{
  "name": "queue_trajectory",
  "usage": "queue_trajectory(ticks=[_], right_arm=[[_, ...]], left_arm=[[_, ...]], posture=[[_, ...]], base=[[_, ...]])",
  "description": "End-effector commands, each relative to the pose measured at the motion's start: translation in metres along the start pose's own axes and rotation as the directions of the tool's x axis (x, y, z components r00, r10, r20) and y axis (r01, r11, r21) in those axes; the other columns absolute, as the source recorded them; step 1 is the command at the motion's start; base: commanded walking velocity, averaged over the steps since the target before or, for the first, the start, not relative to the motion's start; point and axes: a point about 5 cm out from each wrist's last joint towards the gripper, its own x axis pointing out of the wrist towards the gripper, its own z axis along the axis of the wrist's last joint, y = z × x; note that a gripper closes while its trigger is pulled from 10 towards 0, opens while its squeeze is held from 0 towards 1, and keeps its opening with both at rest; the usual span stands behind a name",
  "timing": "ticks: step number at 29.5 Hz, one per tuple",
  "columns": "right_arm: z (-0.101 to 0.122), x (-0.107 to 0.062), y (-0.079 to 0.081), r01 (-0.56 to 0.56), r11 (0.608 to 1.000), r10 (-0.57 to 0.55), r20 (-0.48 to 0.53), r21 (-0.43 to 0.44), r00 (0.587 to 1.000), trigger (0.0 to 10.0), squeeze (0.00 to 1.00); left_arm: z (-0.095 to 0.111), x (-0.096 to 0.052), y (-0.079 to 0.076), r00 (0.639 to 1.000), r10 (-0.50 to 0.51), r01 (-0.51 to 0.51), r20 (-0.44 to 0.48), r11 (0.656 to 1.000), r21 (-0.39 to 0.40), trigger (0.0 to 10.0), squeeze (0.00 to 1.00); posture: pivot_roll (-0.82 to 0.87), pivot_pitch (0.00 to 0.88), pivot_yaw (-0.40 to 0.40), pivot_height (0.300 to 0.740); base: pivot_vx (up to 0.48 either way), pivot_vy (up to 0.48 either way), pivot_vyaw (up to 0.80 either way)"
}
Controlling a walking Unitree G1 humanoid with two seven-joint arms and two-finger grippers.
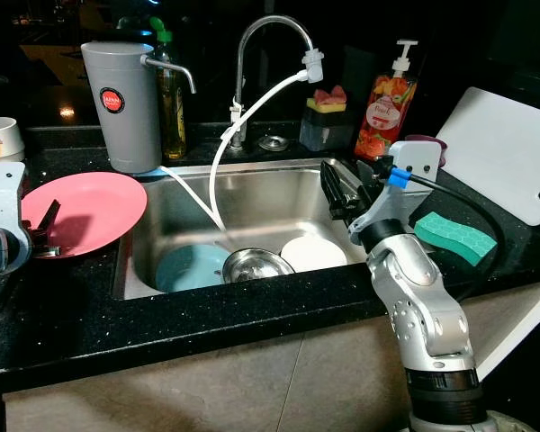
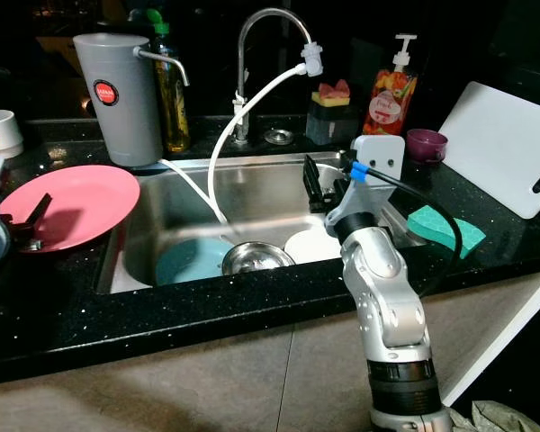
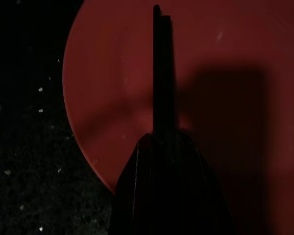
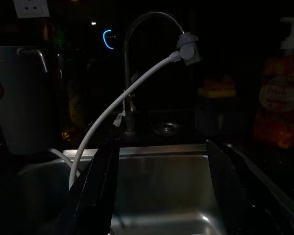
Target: Kitchen organization
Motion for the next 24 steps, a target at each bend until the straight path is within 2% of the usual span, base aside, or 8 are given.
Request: queue_trajectory(ticks=[1, 6, 7, 8, 15, 17, 20, 24], right_arm=[[0.007, 0.0, -0.001, 0.0, 1.0, 0.0, 0.019, -0.016, 1.0, 10.0, 0.0], [0.007, 0.001, -0.003, 0.003, 1.0, -0.002, 0.016, -0.017, 1.0, 10.0, 0.0], [0.007, 0.001, -0.003, 0.003, 1.0, -0.003, 0.016, -0.018, 1.0, 10.0, 0.0], [0.007, 0.001, -0.003, 0.004, 1.0, -0.004, 0.016, -0.02, 1.0, 10.0, 0.0], [0.008, 0.002, -0.005, 0.007, 1.0, -0.006, 0.017, -0.02, 1.0, 10.0, 0.0], [0.011, 0.003, -0.001, -0.032, 0.998, 0.031, 0.024, 0.048, 0.999, 10.0, 0.0], [0.014, 0.003, 0.007, -0.105, 0.991, 0.103, 0.029, 0.083, 0.994, 10.0, 0.0], [0.019, -0.009, 0.043, -0.374, 0.923, 0.372, 0.037, 0.091, 0.927, 10.0, 0.0]], left_arm=[[0.0, 0.002, -0.002, 1.0, -0.003, 0.003, 0.003, 1.0, -0.006, 0.0, 0.0], [0.026, -0.003, -0.005, 0.988, 0.003, -0.004, 0.154, 1.0, 0.01, 0.5, 0.0], [0.036, -0.006, -0.004, 0.975, 0.031, -0.035, 0.219, 0.999, 0.014, 9.1, 0.0], [0.047, -0.011, -0.006, 0.958, 0.035, -0.041, 0.285, 0.999, 0.012, 10.0, 0.0], [0.082, -0.032, -0.029, 0.882, -0.082, 0.063, 0.465, 0.996, 0.056, 10.0, 0.0], [0.088, -0.043, -0.061, 0.817, -0.281, 0.233, 0.504, 0.96, 0.157, 10.0, 0.0], [0.089, -0.047, -0.078, 0.78, -0.363, 0.297, 0.51, 0.932, 0.21, 10.0, 0.0], [0.097, -0.055, -0.124, 0.671, -0.471, 0.422, 0.573, 0.877, 0.227, 10.0, 0.0]], posture=[[0.1, 0.087, -0.063, 0.74], [0.09, 0.089, -0.067, 0.74], [0.09, 0.09, -0.069, 0.74], [0.09, 0.091, -0.07, 0.74], [0.08, 0.092, -0.072, 0.74], [0.08, 0.092, -0.077, 0.74], [0.07, 0.091, -0.078, 0.74], [0.05, 0.09, -0.073, 0.74]], base=[[0.0, 0.0, 0.0], [0.0, 0.0, 0.0], [0.0, 0.0, 0.0], [0.0, 0.0, 0.0], [0.0, 0.0, 0.0], [0.0, 0.0, 0.0], [0.0, 0.0, 0.0], [0.0, 0.0, 0.0]])
